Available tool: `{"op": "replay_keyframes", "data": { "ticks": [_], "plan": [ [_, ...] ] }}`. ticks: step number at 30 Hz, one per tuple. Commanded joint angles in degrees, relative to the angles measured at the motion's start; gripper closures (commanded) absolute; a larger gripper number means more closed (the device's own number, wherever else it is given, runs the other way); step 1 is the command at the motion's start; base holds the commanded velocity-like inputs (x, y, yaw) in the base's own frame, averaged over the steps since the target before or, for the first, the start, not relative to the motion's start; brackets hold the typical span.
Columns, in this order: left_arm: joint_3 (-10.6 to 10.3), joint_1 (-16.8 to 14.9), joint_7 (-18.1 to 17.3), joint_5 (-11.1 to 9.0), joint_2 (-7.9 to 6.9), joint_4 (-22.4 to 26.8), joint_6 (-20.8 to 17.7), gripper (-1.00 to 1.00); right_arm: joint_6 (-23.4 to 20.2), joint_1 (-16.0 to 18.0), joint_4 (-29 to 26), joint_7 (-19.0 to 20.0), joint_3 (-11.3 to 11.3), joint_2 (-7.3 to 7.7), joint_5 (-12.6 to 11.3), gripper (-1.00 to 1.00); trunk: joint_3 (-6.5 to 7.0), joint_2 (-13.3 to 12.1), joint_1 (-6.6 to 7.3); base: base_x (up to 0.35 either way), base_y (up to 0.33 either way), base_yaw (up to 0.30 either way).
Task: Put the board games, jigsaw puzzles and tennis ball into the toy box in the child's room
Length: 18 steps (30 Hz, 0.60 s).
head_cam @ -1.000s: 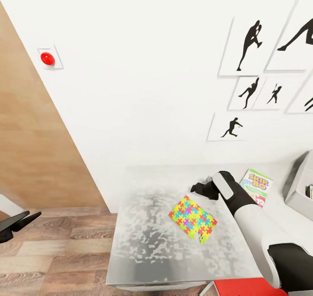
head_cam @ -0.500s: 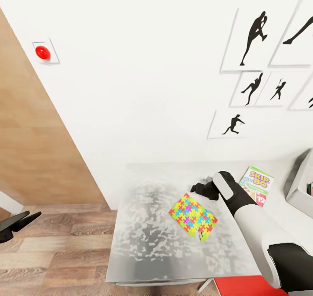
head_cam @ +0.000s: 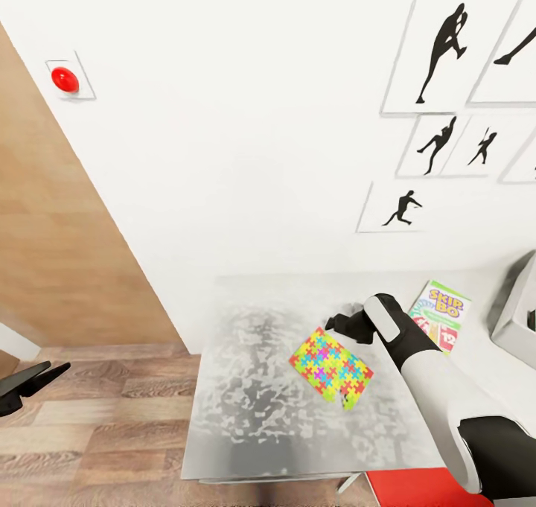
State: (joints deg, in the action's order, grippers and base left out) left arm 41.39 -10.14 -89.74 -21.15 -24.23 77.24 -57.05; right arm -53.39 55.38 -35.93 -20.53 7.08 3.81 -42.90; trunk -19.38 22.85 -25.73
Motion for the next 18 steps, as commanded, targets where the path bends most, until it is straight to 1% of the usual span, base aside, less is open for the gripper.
{"op": "replay_keyframes", "data": {
  "ticks": [1,7,18],
  "plan": [
    [0.01,-0.07,-0.26,0.11,-0.01,0.02,-0.61,-1.0,-0.25,-0.01,0.07,-0.41,0.37,0.06,0.04,-1.0,-0.2,0.06,-0.05,-0.017,0.005,0.0],
    [0.01,-0.05,-0.26,0.07,-0.03,0.02,-0.61,-1.0,-0.36,-0.02,0.07,-0.43,0.38,0.06,0.01,-1.0,-0.38,0.06,-0.05,-0.067,0.051,0.0],
    [0.01,-0.05,-0.26,0.05,-0.03,0.02,-0.61,-1.0,-0.31,-0.07,0.08,-0.46,0.39,0.06,0.01,-1.0,-0.4,0.06,-0.05,-0.009,0.007,0.0]
  ]
}}
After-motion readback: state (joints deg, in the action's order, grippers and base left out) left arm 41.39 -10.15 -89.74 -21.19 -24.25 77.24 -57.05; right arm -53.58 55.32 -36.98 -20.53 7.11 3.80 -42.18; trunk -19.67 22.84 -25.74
